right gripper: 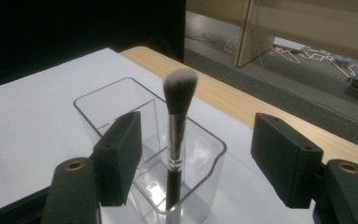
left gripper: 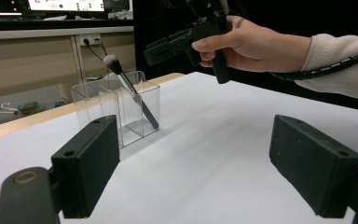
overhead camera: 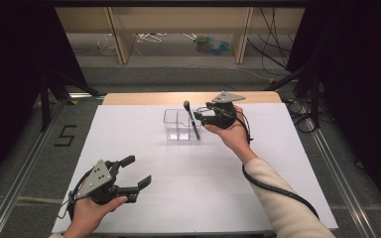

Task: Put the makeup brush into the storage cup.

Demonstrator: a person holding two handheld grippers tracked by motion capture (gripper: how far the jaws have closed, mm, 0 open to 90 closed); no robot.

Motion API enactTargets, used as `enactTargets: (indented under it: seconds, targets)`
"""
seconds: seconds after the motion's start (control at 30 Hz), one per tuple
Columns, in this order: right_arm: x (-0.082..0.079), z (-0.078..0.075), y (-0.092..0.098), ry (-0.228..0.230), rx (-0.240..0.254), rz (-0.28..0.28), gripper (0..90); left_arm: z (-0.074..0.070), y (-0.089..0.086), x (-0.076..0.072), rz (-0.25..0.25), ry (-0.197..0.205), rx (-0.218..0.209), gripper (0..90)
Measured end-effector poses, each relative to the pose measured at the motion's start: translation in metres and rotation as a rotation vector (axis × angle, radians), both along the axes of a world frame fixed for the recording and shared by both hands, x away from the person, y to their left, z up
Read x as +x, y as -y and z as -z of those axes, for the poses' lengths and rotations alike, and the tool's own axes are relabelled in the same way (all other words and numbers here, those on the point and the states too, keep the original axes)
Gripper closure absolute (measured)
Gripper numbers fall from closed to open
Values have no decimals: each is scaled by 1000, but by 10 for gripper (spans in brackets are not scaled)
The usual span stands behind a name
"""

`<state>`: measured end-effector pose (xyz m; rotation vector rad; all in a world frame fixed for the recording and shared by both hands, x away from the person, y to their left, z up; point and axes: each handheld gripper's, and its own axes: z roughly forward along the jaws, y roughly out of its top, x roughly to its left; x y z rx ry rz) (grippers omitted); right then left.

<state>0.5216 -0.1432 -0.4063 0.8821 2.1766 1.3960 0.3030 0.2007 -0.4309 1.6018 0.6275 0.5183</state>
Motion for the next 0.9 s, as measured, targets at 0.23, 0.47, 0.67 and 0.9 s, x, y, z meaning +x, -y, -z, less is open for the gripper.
enactTargets:
  seconds: [0.23, 0.47, 0.67, 0.9]
  targets:
    - [-4, 1, 7, -23, 5, -8, 270, 0, 0, 0, -1, -1, 1, 159]
    - [-14, -2, 13, -33, -3, -43, 222, 1, 0, 1, -2, -5, -4, 158]
    - [-26, -4, 22, -44, -4, -67, 216, 1, 0, 1, -4, -4, -4, 159]
    - [-40, -8, 33, -30, 8, -82, 211, 1, 0, 1, -5, -3, -3, 158]
